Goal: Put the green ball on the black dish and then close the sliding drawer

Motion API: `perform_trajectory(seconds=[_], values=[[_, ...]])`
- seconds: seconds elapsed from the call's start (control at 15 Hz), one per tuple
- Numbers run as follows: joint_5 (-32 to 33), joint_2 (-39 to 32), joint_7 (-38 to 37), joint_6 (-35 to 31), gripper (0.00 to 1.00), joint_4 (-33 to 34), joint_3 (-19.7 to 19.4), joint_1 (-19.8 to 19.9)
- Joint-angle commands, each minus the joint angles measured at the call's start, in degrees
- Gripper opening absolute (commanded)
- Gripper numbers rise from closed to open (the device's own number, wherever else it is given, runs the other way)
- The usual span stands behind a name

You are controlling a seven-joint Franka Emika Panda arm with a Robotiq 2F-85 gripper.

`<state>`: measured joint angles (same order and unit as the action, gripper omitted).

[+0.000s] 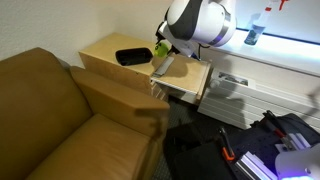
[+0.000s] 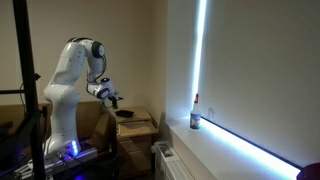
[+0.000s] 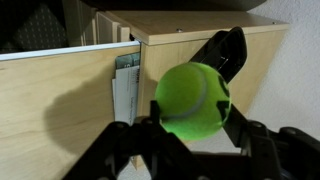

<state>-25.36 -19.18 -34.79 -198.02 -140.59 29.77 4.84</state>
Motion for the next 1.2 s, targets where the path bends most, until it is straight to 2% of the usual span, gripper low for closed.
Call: perform_trajectory(seconds=[0.0,0.4,0.47,0.53,0.6,0.8,0.93,1.0,1.13], values=[[0.0,0.0,0.0,0.0,0.64,0.0,0.0,0.0],[0.0,0.0,0.0,0.0,0.64,0.0,0.0,0.0],[-0.2,0.5,-1.0,0.2,0.39,0.1,-5.6,-4.7],[-4.5,0.6,3.2,0.0,0.39,0.7,-8.8,-7.6],[-7.8,1.7,5.3,0.0,0.39,0.9,-15.1,-13.6],[-20.0,0.8,17.9,-0.1,0.39,4.1,-28.8,-26.5],[-21.1,-0.6,18.3,0.0,0.39,5.3,-35.6,-35.1],[-20.3,-0.2,17.8,0.1,0.39,5.2,-35.8,-36.5],[-15.9,2.0,15.5,0.4,0.39,3.1,-26.1,-30.7]])
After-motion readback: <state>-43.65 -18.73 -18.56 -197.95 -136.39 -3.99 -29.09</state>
